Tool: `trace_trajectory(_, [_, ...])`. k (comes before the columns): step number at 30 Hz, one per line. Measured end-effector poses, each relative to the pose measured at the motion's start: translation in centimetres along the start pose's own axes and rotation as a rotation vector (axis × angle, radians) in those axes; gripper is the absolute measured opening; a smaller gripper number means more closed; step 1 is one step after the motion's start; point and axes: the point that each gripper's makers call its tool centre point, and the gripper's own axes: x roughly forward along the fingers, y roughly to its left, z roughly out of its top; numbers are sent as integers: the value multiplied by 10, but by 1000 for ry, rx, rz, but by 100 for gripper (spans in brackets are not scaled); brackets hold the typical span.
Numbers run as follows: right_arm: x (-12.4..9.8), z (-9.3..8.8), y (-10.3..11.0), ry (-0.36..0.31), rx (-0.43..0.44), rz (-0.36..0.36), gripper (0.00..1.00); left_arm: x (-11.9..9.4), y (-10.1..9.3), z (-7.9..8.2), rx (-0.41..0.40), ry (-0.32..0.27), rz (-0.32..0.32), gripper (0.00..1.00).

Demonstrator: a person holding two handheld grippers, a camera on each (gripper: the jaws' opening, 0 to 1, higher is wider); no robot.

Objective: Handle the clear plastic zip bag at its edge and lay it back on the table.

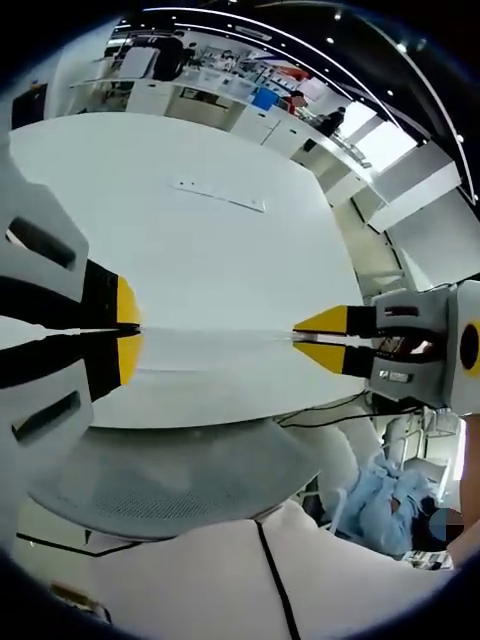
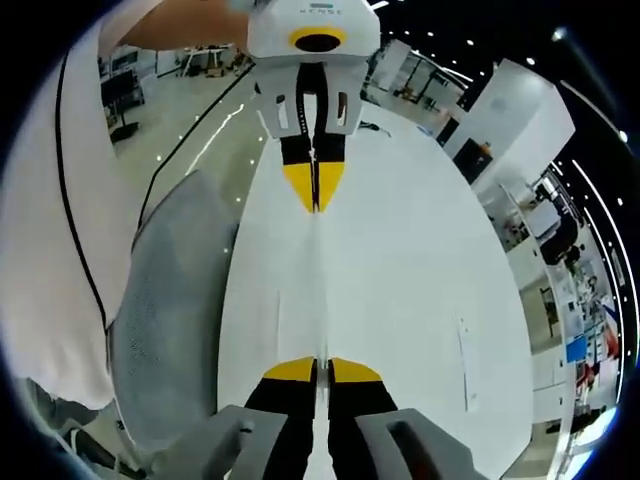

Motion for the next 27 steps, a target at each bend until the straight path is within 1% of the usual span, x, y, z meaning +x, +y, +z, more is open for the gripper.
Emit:
trace_trajectory(5, [1,0,3,4,24,14,0,-1,1,2,3,-6,11,0])
trace_trajectory(8, [1,6,4,-21,44,19,3,-2,2,4,3,-15,16,0])
trace_trajectory(11, [3,9,6,-28,54,27,4,-1,1,6,6,-20,14,0])
trace_trajectory(18, [1,23,5,-75,116,49,7,-1,2,7,10,-29,20,0])
trace_trajectory(27, [-2,41,2,-137,165,74,7,-2,2,9,26,-40,30,0])
